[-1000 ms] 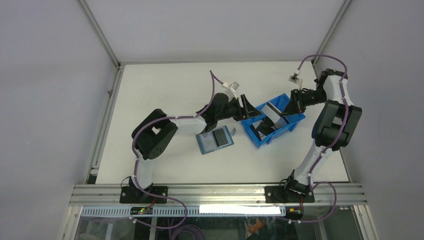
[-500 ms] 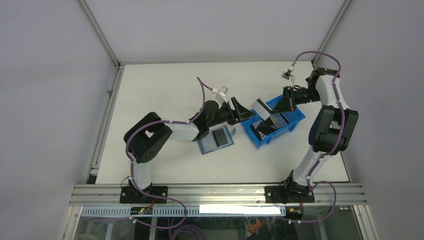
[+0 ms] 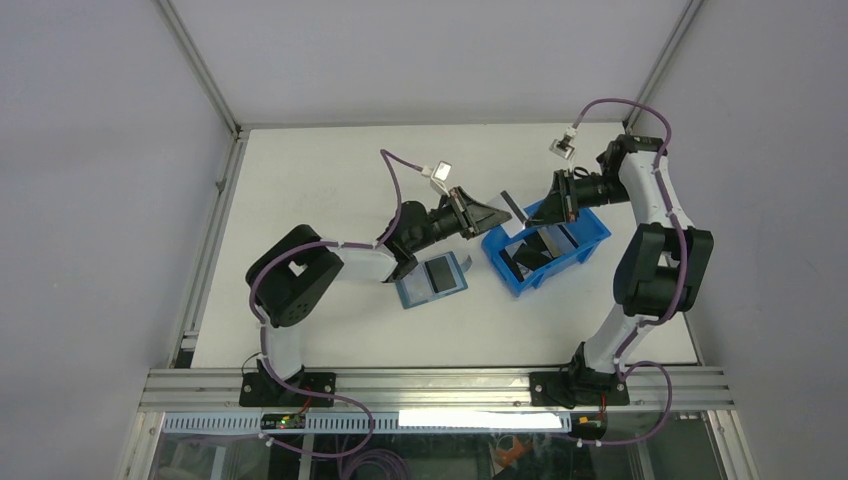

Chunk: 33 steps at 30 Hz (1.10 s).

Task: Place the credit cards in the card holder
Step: Insert the credit card into the card holder.

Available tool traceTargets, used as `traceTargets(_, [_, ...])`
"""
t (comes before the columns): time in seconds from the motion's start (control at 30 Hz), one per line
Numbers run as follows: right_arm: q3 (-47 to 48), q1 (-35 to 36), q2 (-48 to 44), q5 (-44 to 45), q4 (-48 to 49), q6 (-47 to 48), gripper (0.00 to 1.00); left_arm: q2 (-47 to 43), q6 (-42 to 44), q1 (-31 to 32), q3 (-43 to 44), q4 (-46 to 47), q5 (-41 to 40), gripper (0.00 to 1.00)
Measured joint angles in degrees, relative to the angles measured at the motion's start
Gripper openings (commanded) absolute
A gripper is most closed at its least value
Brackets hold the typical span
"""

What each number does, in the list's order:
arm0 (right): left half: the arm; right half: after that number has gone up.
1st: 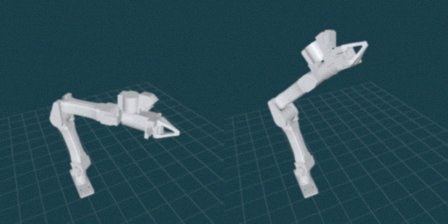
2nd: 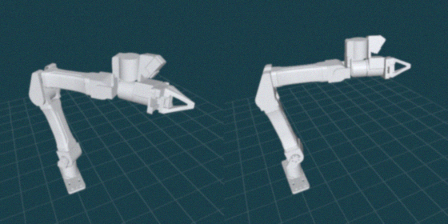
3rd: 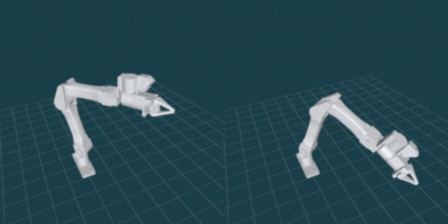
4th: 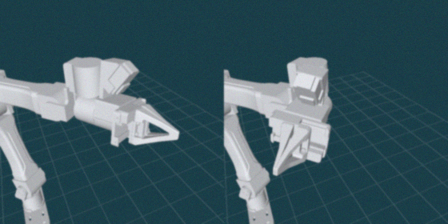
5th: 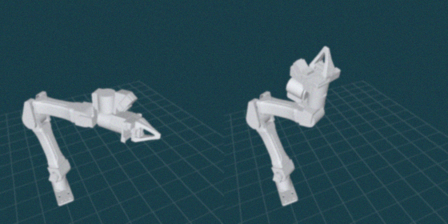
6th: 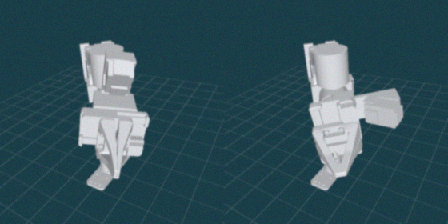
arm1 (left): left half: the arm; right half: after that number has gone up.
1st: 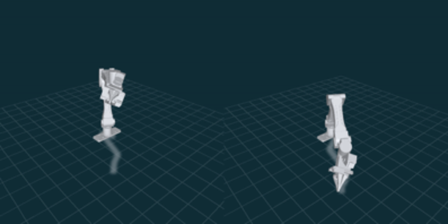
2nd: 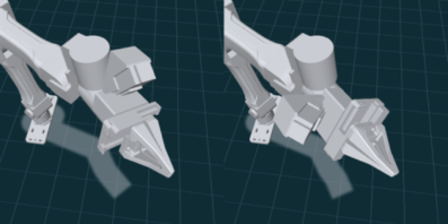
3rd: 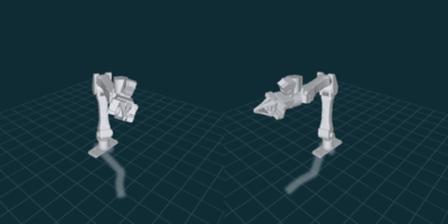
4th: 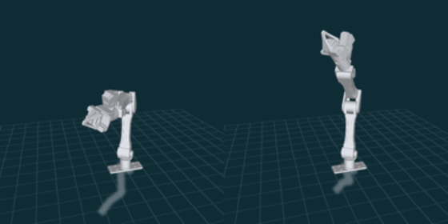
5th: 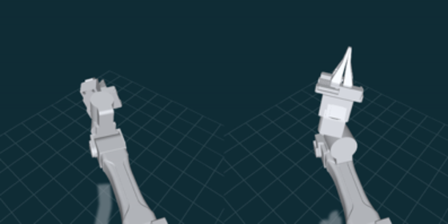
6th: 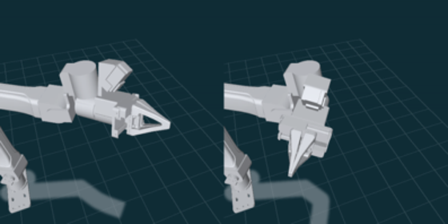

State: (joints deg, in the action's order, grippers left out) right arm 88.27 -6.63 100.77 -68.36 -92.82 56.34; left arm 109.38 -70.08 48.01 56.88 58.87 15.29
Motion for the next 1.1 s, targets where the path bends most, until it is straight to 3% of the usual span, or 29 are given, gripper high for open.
traceTargets(0.2, [0.1, 0.2, -0.7, 0.9, -0.3, -0.7, 0.58, -0.5, 0.5, -0.5, -0.6, 1.7, 3.8, 0.00])
traceTargets(0.33, [2.0, 0.8, -2.4, 3.0, -0.3, -0.1, 0.70, -4.3, 3.5, -0.9, -4.2, 0.2, 9.6, 0.00])
traceTargets(0.63, [4.7, 10.7, -8.2, 2.5, -0.3, 4.1, 0.69, -11.2, 7.6, -1.1, -9.1, -1.0, 18.6, 0.00])
traceTargets(0.77, [4.7, 16.1, -8.4, 2.7, 1.1, -0.9, 0.65, -12.4, 8.8, -1.1, -9.8, -2.1, 19.9, 0.00])
traceTargets(0.97, [4.0, 18.5, -9.4, 4.3, 8.8, -12.5, 0.43, -14.5, 11.0, -1.1, -11.1, -4.8, 20.3, 0.00])
traceTargets(1.1, [4.0, 19.4, -9.5, 5.2, 10.3, -15.9, 0.38, -15.4, 12.5, -1.1, -11.3, -6.1, 20.7, 0.00])
